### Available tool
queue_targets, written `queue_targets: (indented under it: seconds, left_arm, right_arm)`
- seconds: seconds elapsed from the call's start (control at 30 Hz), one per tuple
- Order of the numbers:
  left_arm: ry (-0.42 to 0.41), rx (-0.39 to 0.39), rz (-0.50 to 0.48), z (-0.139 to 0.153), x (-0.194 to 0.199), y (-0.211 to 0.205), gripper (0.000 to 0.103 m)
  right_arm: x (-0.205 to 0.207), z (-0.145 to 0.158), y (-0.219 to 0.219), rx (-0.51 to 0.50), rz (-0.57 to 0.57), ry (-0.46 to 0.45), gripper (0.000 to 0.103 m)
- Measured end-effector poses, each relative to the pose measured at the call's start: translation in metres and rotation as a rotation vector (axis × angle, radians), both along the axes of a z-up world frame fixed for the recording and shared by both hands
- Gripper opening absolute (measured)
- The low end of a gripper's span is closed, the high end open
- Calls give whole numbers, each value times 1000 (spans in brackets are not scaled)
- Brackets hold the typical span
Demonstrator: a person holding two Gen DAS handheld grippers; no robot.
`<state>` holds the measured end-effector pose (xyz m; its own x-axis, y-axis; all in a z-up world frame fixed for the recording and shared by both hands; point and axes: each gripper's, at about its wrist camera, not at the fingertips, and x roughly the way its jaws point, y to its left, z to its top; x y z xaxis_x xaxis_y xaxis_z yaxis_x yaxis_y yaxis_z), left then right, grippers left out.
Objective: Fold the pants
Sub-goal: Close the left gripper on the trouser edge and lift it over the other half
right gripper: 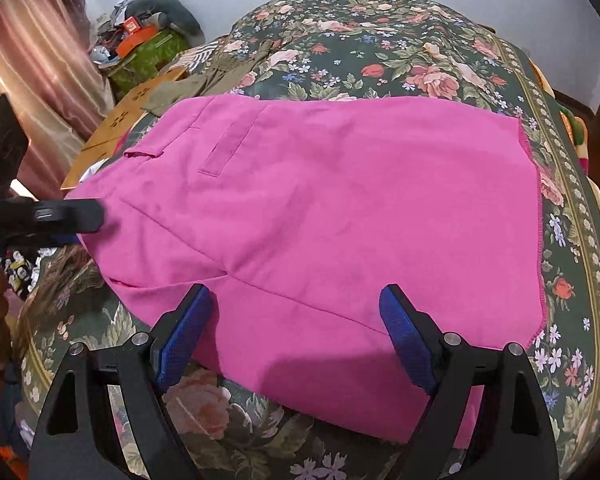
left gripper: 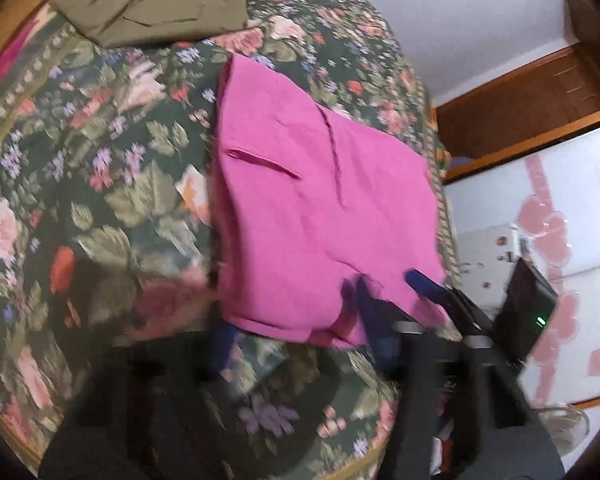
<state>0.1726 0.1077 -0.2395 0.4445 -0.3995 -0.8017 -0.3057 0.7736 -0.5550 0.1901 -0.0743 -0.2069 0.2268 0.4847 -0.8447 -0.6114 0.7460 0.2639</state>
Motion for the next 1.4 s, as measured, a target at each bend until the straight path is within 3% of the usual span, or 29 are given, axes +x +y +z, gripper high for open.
queue_targets:
  seconds: [0.07, 0.13, 0.3, 0.47, 0.6, 0.83, 0.93, 1.17, 1.4]
  left_arm:
    - [7, -10, 6, -4, 4, 1, 20]
    - [-9, 42, 8, -1, 5, -2, 17]
    - [-58, 241, -1, 13, -3, -8, 16]
    - [-70, 389, 47, 19, -28, 15, 16]
    - [-63, 582, 98, 26, -57, 34, 15]
    - [-155, 750, 38, 53, -58, 16, 15]
    - [-225, 754, 10, 76, -46, 3, 14]
    - [-361, 679, -108, 115, -15, -43, 14]
    - [-349, 553, -243, 110, 18, -89, 14]
  right_arm:
    - [0, 0, 0, 2, 1, 0, 85]
    - [0, 1, 0, 5, 0, 2, 85]
    - [-1, 4, -7, 8, -22, 9, 81]
    - [-10, 6, -13, -6, -3, -10, 80]
    - [-18, 6, -14, -35, 4, -28, 80]
    - [-19, 6, -16, -27, -28, -28, 81]
    - [-20, 6, -17, -23, -28, -27, 81]
    - [-20, 6, -20, -11, -31, -24, 80]
    - [-16, 19, -40, 44, -90, -30, 81]
